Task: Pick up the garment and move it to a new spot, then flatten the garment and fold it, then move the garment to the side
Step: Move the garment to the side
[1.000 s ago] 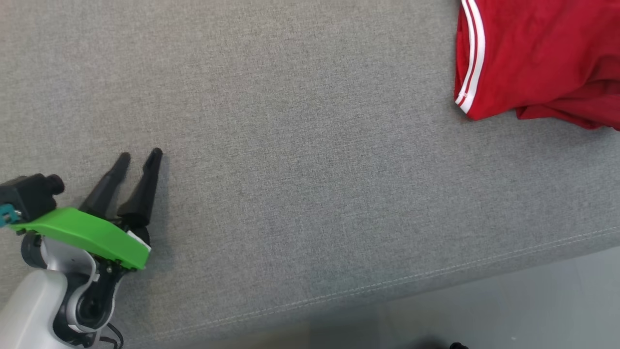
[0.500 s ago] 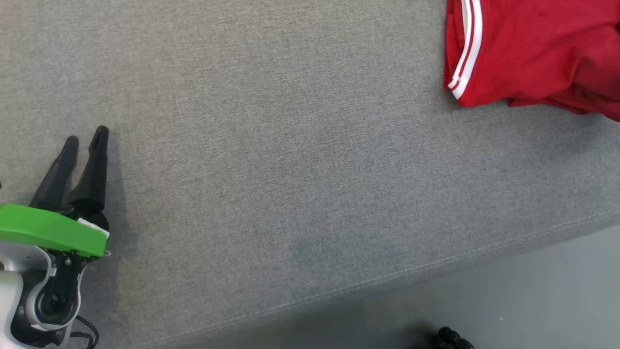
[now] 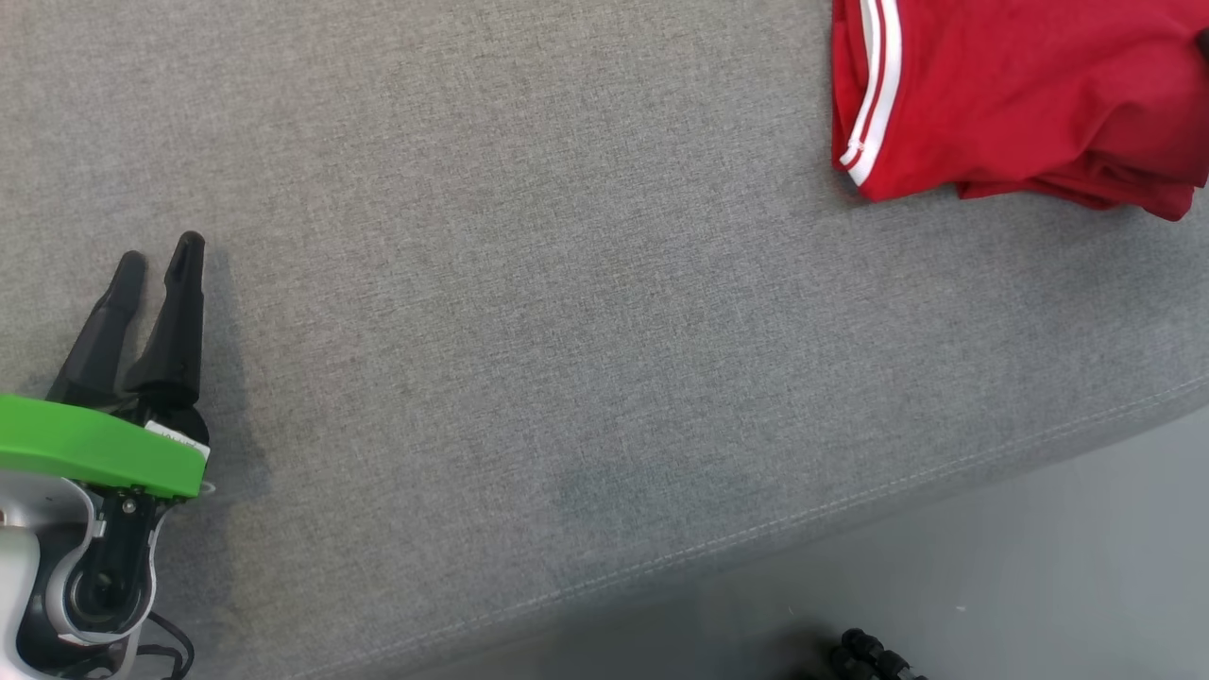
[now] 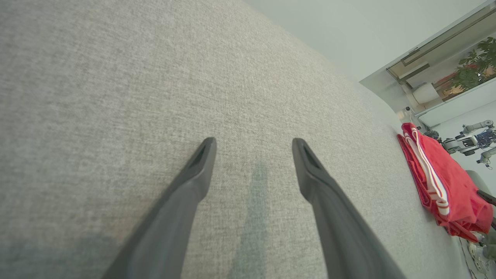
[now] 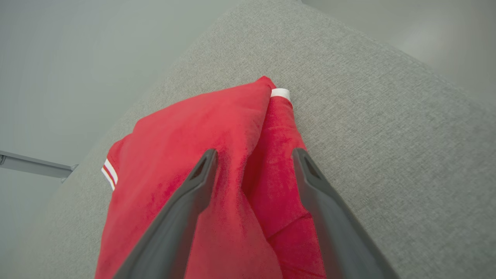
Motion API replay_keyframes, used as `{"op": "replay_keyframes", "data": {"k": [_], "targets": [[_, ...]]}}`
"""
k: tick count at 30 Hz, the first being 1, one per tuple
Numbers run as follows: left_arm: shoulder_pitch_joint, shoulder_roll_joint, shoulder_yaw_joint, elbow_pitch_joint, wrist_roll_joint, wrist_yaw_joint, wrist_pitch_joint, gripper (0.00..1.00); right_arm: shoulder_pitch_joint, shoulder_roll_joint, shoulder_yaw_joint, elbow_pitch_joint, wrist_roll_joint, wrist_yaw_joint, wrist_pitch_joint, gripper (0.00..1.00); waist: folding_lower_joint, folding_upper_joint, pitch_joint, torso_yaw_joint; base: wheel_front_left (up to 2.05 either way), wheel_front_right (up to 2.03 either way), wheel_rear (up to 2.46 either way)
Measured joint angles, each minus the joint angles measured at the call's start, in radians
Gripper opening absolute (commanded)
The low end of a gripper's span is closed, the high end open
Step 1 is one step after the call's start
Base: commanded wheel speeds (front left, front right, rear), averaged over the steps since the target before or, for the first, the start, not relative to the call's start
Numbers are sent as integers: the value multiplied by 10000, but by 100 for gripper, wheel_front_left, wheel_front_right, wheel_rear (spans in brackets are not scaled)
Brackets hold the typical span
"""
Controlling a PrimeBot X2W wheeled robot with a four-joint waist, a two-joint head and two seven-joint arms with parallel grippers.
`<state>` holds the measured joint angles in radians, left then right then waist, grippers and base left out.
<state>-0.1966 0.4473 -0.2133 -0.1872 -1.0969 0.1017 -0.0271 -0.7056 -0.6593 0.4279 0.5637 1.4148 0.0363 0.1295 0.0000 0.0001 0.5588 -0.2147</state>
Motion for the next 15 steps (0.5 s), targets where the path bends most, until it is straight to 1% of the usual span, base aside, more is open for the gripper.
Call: {"op": "replay_keyframes", "data": {"k": [3, 8, 12, 15], "targets": [[25, -153, 15, 33, -6, 0, -92, 100, -9, -23, 105, 54, -301, 79, -228, 100, 0, 0, -90, -26, 0, 0, 0], [141, -477, -36, 173, -192, 0, -194, 100, -178, -280, 105, 38, -723, 257, -602, 100, 0, 0, -354, -41, 0, 0, 0], [271, -688, -184, 297, -249, -4, -290, 100, -578, -594, 169, -276, -1210, 341, -874, 100, 0, 0, -635, -29, 0, 0, 0], [272, -892, -268, 391, -272, -19, -370, 100, -861, -591, 278, -598, -1444, 368, -1064, 100, 0, 0, -862, 11, 0, 0, 0]]}}
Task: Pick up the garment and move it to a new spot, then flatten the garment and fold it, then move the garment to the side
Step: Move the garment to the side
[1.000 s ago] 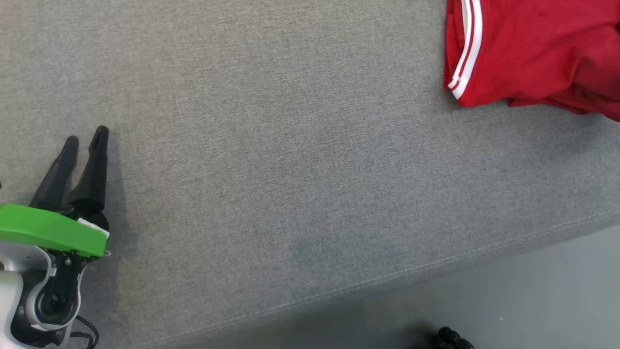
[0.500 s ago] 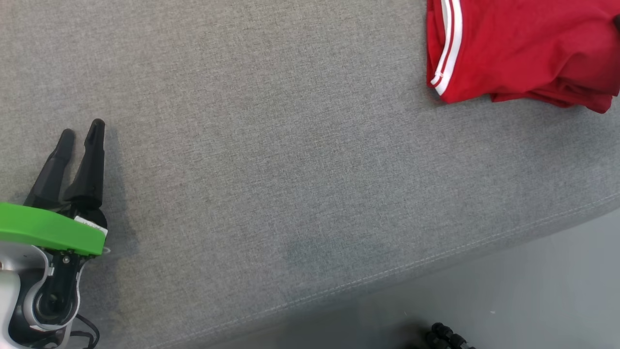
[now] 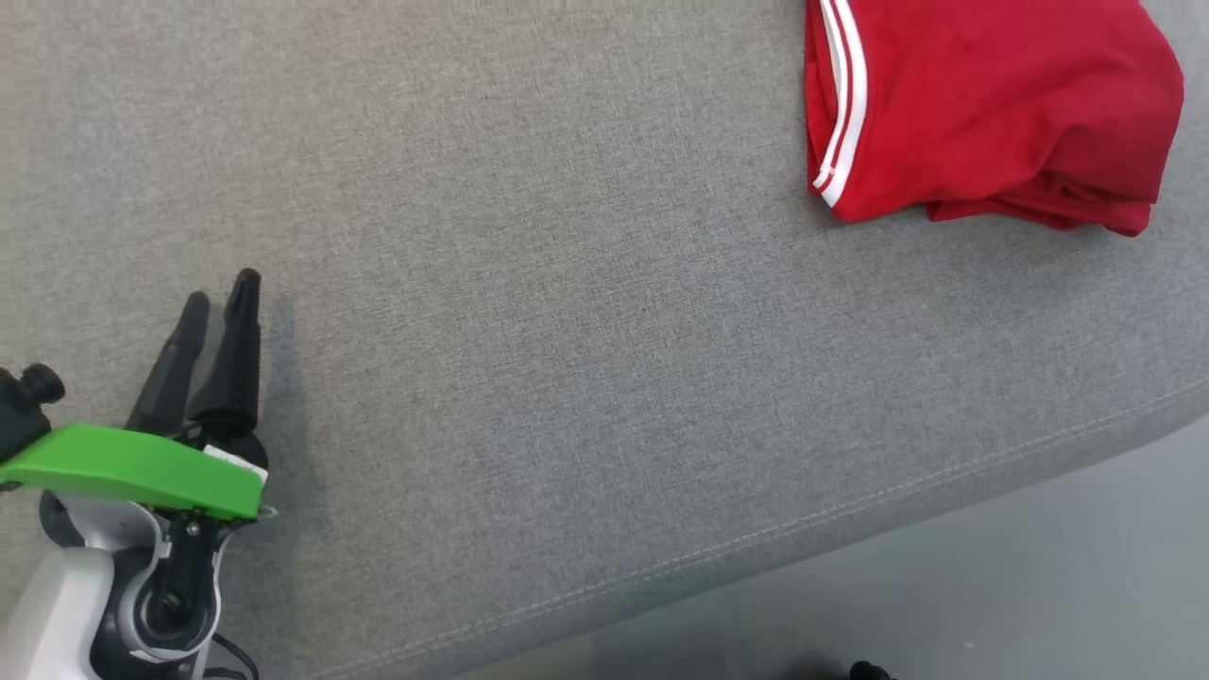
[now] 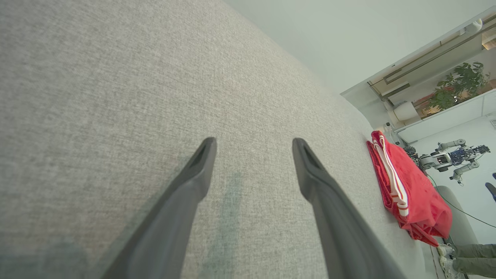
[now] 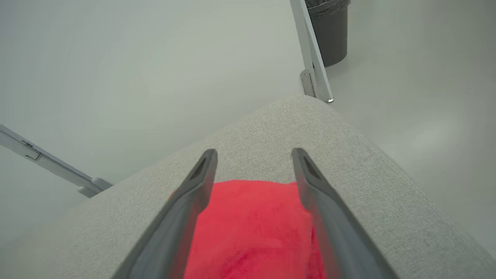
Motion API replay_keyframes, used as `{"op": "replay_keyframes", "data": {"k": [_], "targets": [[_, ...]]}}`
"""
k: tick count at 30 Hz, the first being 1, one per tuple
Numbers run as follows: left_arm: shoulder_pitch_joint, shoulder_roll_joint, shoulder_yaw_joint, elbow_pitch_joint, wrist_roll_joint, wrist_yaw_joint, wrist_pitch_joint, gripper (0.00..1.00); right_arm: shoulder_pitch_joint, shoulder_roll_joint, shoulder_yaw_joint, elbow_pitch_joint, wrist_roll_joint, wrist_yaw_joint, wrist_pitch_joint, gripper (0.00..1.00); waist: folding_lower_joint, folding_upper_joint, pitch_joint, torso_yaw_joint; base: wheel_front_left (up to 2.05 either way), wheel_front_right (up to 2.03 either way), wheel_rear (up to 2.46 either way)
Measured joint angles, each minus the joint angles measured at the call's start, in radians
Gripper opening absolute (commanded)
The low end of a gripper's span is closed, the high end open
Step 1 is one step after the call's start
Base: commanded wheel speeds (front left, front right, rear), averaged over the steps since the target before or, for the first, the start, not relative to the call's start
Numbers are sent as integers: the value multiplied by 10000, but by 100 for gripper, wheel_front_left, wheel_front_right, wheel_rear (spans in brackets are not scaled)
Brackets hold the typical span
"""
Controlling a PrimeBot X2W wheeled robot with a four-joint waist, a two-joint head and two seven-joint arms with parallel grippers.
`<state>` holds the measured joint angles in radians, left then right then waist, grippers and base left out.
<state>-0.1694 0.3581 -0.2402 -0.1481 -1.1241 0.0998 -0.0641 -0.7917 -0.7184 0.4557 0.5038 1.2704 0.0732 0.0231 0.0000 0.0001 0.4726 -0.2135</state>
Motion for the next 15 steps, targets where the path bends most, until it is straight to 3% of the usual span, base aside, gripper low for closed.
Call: {"op": "replay_keyframes", "data": {"k": [8, 15], "targets": [[3, -424, -454, 104, -67, -207, -44, 100, 204, 1206, 437, -389, -301, -15, -654, 100, 0, 0, -429, 428, 0, 0, 0], [12, -545, -500, 136, -67, -253, -176, 100, 1315, 1643, 610, 65, -215, -221, -984, 100, 0, -1, -606, 1034, 0, 0, 0]]}}
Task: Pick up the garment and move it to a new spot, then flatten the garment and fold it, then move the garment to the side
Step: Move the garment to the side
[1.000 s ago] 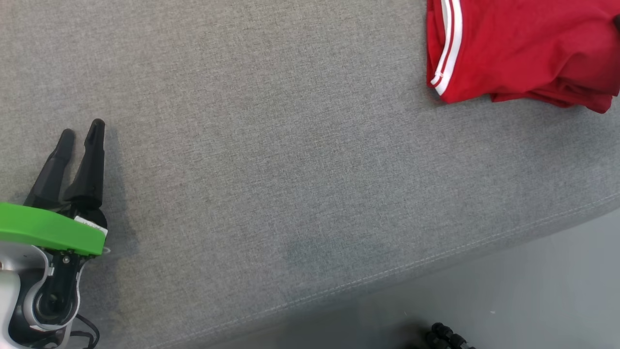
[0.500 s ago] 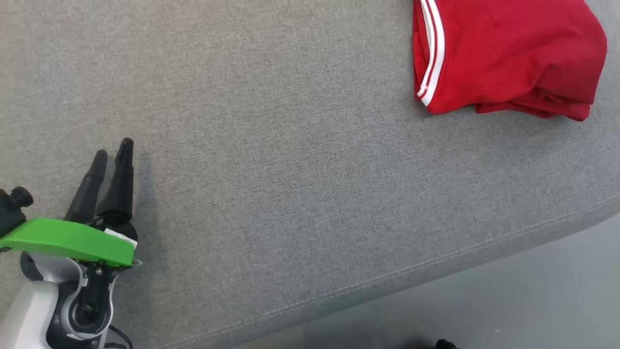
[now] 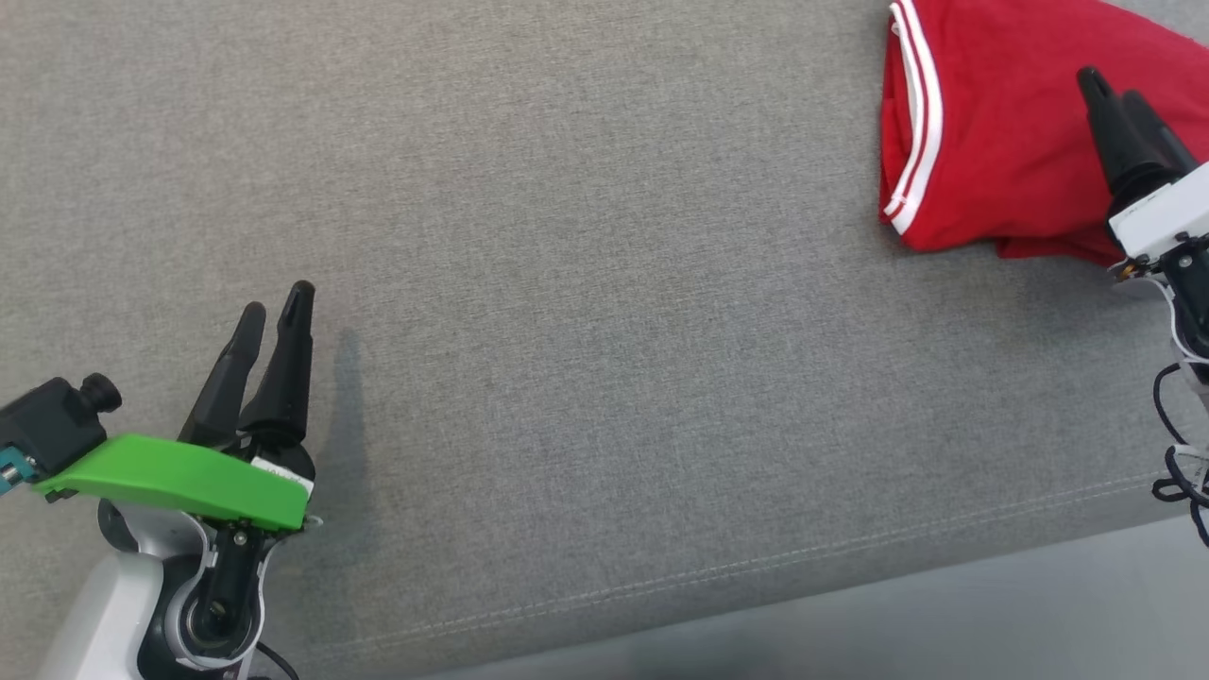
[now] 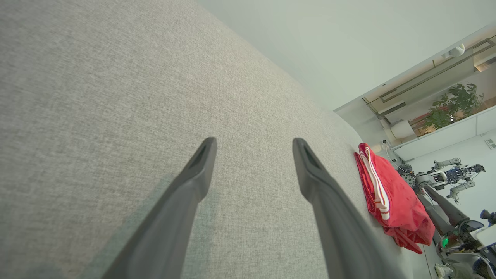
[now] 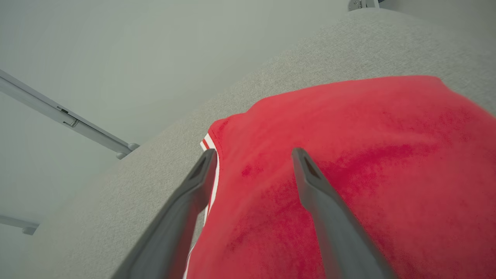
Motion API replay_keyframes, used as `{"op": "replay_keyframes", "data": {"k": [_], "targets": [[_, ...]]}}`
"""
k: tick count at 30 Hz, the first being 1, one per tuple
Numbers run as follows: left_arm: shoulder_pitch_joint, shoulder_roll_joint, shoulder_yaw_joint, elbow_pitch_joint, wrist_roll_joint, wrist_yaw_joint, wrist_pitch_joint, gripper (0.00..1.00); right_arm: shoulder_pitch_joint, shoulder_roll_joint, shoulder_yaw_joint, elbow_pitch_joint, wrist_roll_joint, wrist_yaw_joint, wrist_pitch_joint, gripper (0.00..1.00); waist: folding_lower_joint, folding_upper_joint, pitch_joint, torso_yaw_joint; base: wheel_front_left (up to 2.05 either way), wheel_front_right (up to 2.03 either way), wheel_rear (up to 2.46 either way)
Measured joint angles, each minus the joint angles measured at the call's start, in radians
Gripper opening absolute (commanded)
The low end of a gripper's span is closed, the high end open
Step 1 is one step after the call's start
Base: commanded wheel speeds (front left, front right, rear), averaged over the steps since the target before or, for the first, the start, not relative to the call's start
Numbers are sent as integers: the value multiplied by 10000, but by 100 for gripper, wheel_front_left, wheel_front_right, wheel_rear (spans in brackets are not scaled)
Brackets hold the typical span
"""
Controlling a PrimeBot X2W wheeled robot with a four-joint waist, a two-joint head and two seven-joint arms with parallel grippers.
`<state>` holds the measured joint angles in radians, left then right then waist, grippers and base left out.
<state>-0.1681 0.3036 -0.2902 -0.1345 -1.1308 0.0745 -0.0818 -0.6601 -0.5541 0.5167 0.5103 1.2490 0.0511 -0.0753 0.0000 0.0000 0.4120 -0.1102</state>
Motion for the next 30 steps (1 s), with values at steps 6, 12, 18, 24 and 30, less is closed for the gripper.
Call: {"op": "replay_keyframes", "data": {"k": [6, 12, 18, 24, 30], "targets": [[326, 19, 290, 6, 0, -27, -190, 100, 297, 311, -2, 309, 142, -105, -217, 100, 0, 0, -51, 286, 0, 0, 0], [415, 65, 334, -4, 0, -27, -261, 100, 546, 395, -311, 807, 380, -196, -656, 100, 0, 0, -12, 108, 0, 0, 0], [416, 128, 270, -31, 0, -29, -253, 100, 828, 518, -587, 1277, 570, -265, -989, 100, 0, 0, -17, -73, 0, 0, 0], [416, 140, 240, -31, 0, -29, -244, 100, 968, 616, -750, 1624, 765, -251, -1149, 100, 0, 0, -47, -141, 0, 0, 0], [415, 117, 169, 119, 2, -75, -255, 100, 1008, 742, -779, 1678, 821, 44, -1285, 100, 0, 0, -215, -113, 0, 0, 0]]}}
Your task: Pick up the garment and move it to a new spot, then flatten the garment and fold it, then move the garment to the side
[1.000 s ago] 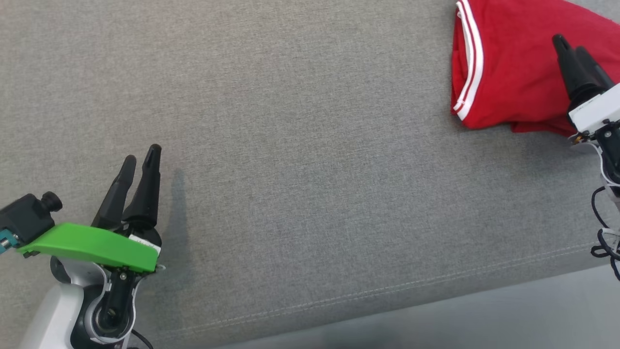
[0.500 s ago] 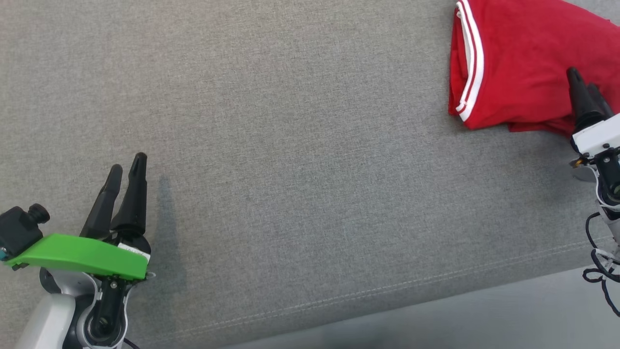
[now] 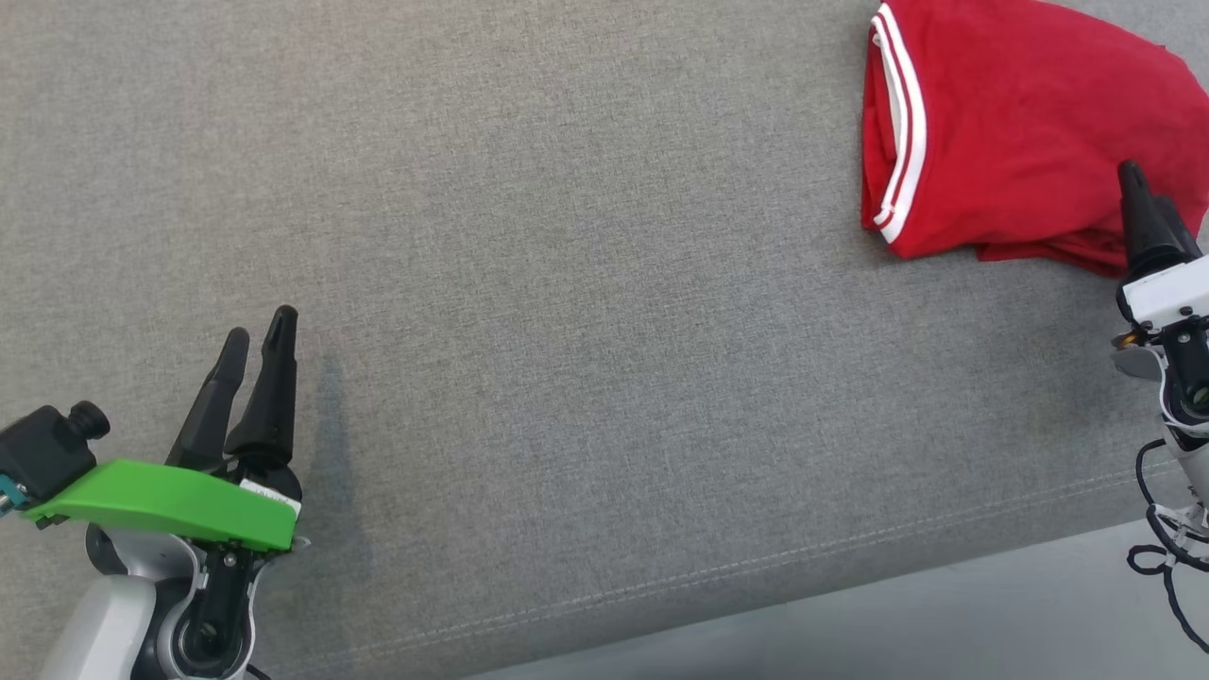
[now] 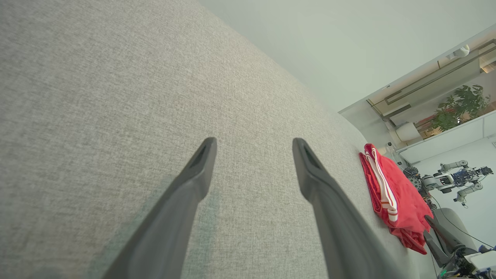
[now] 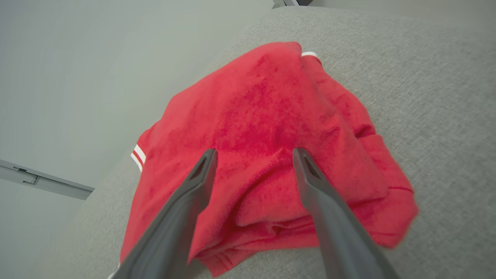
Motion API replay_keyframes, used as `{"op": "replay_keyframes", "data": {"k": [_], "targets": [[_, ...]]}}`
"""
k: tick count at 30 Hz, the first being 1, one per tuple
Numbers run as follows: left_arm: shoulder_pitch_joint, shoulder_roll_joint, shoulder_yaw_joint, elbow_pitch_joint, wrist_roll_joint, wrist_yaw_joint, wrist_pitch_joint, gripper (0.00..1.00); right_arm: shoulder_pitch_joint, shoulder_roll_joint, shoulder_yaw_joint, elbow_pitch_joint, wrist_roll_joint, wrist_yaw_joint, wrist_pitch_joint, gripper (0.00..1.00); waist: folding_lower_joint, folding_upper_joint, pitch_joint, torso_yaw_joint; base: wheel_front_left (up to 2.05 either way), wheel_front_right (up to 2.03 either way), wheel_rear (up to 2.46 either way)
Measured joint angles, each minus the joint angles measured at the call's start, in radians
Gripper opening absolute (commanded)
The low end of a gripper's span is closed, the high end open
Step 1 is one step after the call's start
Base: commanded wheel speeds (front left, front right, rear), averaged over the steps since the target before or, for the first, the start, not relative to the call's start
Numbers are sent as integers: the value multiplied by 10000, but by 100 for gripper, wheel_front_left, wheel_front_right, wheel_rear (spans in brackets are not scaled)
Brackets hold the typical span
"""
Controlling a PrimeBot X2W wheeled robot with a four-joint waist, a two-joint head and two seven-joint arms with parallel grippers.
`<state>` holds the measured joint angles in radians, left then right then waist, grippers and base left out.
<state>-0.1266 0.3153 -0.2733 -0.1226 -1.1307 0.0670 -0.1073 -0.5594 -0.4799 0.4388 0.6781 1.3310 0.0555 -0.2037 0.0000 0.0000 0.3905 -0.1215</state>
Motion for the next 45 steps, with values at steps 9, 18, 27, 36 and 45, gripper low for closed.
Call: {"op": "replay_keyframes", "data": {"k": [9, 18, 27, 36, 45], "targets": [[2, 25, -25, 489, 407, -318, -449, 100, 466, -318, 42, -617, -652, 282, -364, 100, 0, 0, -572, 102, 0, 0, 0], [60, 127, -504, 1179, 1453, -416, -917, 100, 875, -1204, 98, -1569, -3179, -479, -481, 100, 0, 0, -1592, 232, 0, 0, 0], [302, 240, -825, 1852, 2523, -326, -1152, 100, 1479, -483, -314, -3080, -4702, -1337, -481, 100, 0, 0, -2413, 504, 0, 0, 0], [613, 288, -1076, 2443, 3526, -224, -1325, 100, 2863, -219, 343, -3591, -6257, -1641, -481, 100, 0, 0, -3020, 841, 0, 0, 0], [681, 178, -1164, 2711, 3912, -190, -1358, 100, 3679, 190, 642, -3845, -6964, -1730, -481, 100, 0, 0, -3394, 1072, 0, 0, 0]]}}
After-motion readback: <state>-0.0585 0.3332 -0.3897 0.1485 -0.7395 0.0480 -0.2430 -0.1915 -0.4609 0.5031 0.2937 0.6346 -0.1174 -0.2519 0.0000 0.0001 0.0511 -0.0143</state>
